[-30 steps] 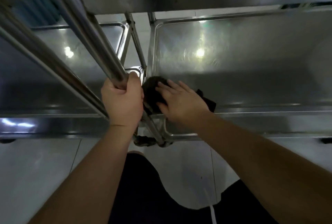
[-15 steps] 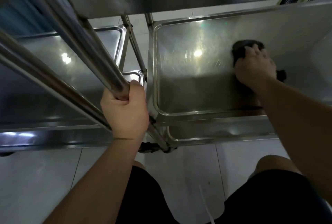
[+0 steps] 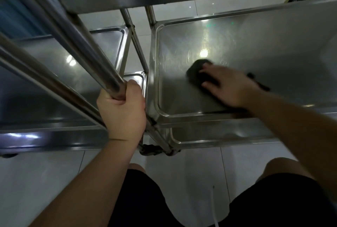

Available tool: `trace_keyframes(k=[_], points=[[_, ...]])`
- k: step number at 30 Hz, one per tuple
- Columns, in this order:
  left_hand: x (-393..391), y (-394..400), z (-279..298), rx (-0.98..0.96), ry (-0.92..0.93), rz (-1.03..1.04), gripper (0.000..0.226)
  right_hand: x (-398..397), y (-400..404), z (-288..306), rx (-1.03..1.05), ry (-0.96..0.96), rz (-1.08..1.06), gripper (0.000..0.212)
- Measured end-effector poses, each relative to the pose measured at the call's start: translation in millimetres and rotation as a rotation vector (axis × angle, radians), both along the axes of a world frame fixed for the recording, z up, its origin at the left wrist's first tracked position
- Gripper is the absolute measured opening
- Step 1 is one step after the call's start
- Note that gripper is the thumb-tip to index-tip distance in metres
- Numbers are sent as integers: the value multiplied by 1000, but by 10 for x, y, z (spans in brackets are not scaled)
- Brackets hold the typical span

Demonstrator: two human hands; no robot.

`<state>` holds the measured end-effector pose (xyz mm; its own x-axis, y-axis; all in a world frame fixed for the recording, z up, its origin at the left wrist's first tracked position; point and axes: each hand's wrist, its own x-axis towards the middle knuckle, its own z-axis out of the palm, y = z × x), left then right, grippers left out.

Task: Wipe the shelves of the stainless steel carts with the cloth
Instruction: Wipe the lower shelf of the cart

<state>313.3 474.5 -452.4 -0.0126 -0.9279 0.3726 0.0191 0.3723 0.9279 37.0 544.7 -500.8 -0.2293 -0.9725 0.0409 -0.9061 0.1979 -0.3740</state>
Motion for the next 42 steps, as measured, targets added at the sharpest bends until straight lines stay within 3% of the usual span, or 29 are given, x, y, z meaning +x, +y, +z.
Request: trace_keyframes(k=[3,6,12,16,21,25,28,34,38,42], points=[[-21,14,-1,12,54,5,34,-728,-54,53,23,1,-320,50],[-59,20,-1,8,105,17,33,-918,-446,30,43,29,-498,55],[-60,13,-9,-17,102,27,32,-265,-1481,97,32,13,-241,52],[-53,-17,-10,-25,100,50,36,428,-1733,98,31,20,-32,47],[-46,-33,-4,18,50,72,42,974,-1267,-10,-73,30,109,43],[-48,-41,20,53,31,92,34,1075,-598,-17,38,31,286,57],[-47,-11,42,73,21,105,40,1159,-143,23,81,-5,405,60],[-3,124,122,118,-91,87,48,1097,162,36,89,33,333,59],[40,182,162,182,-153,124,41,759,340,14,81,47,219,62],[105,337,89,199,-344,151,25,453,505,1,85,64,151,61]])
